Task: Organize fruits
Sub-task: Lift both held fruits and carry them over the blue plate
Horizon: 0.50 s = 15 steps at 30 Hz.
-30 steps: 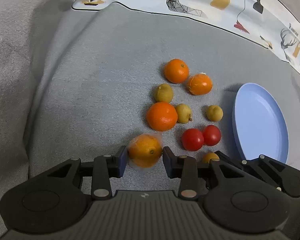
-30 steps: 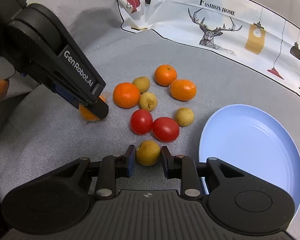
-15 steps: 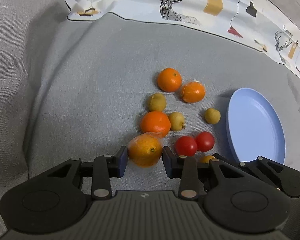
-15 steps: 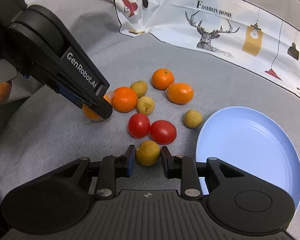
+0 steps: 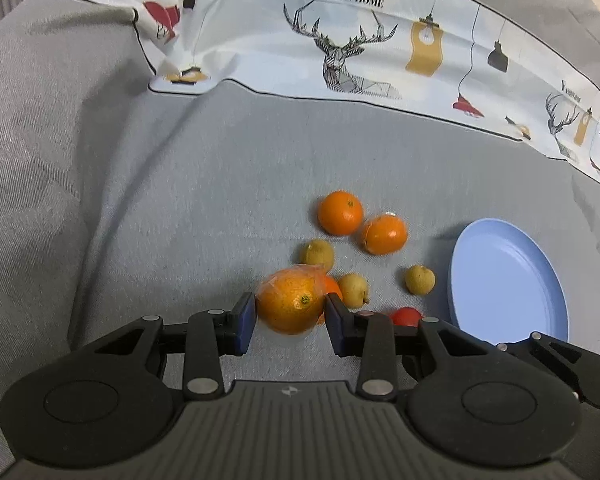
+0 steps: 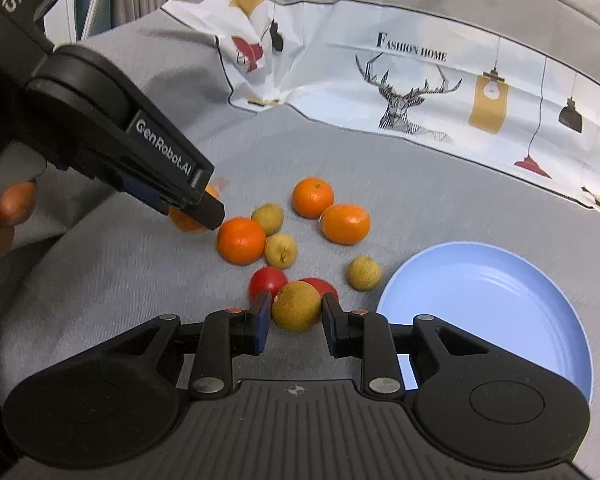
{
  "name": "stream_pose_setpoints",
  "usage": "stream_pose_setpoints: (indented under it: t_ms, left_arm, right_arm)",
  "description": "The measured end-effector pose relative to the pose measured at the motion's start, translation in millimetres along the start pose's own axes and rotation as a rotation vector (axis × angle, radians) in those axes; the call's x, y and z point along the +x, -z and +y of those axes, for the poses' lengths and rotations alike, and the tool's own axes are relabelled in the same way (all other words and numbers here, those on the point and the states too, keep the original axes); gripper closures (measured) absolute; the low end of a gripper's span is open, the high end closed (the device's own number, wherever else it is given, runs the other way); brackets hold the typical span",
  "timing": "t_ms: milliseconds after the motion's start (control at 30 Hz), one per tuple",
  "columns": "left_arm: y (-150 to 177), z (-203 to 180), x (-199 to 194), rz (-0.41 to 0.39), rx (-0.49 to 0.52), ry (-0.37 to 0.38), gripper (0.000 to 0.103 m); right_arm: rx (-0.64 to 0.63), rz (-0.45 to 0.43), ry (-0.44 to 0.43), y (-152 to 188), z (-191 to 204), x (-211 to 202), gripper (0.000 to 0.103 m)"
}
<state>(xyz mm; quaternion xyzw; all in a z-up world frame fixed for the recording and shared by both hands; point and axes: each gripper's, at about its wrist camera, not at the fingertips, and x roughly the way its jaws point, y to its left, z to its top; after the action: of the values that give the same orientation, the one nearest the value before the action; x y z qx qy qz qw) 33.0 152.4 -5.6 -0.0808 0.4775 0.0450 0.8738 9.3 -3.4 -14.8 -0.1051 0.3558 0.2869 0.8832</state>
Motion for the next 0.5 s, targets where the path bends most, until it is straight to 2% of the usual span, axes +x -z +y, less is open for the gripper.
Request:
stream_pose_setpoints:
  t_ms: [367,500]
  left_arm:
    - [-0.8,-11.1,-8.5,-0.068,0.036,-0.017,0.062]
    - [-0.8,-22.7,-14.7,-0.111,0.081,-0.024,0.062]
  right_arm:
    - [0.008,-0.074,0.024,-4.5,-9.4,-15.1,0.074]
    - [0.032,-0.094,0.036,-7.4,-19.6,-25.2,0.074]
